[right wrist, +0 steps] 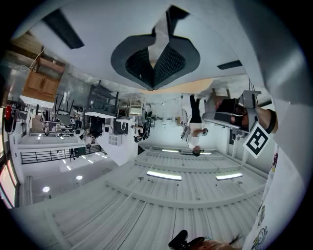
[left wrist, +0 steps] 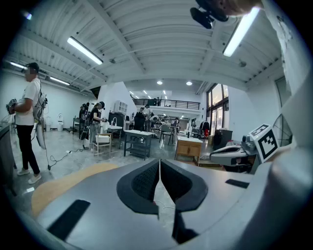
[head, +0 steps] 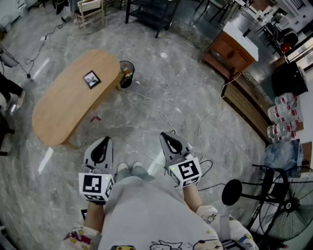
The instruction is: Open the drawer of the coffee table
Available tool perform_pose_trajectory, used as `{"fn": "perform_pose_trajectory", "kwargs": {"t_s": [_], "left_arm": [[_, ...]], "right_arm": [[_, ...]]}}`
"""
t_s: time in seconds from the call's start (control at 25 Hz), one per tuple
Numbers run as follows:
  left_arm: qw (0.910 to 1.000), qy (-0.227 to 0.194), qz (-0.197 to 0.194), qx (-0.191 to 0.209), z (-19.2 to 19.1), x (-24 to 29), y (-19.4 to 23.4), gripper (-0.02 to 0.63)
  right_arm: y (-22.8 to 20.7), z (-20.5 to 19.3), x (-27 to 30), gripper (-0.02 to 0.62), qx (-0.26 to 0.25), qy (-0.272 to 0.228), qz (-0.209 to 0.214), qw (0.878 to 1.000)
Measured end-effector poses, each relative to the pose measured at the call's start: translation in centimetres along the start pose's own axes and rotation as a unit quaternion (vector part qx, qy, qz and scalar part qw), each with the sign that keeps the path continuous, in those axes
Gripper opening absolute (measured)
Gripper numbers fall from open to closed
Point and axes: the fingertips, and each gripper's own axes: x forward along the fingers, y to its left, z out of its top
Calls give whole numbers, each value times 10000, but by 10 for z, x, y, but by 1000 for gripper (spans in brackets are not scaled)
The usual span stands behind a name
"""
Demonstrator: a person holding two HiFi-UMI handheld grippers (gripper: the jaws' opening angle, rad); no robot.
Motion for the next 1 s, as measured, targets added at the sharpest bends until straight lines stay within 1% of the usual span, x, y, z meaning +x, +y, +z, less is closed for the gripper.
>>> {"fn": "perform_pose_trajectory", "kwargs": {"t_s": [0.16, 0.32, 0.44, 0.6, 0.68, 0.72, 0.76, 0.8, 1.0], "left_arm": [[10000, -14, 64, -38, -2, 2, -3, 11], [9998, -45, 172, -8, -3, 1, -8, 11], [9997, -85, 232, -40, -4, 0, -15, 12], [9992, -133, 366, -98, -3, 0, -23, 14], [9990, -155, 411, -116, -1, 0, -26, 25], [9989, -159, 412, -132, -1, 1, -27, 46], [9990, -155, 402, -153, -1, 2, -28, 83], [9990, -144, 390, -174, -1, 4, -29, 100], [9989, -102, 423, -186, -2, 16, -24, 140]], "right_arm": [[-4, -3, -3, 0, 2, -7, -19, 10000], [-16, -7, -13, 2, 312, -174, -72, 9993], [-22, -7, -20, 2, 502, -303, 25, 9983], [-28, -9, -27, 6, 492, -351, 156, 9980], [-32, -8, -30, 29, 524, -387, 216, 9976], [-34, -7, -31, 53, 562, -396, 246, 9973], [-36, -7, -31, 68, 606, -398, 272, 9970], [-38, -7, -30, 78, 649, -401, 293, 9967], [-42, -11, -15, 143, 750, -336, 469, 9955]]}}
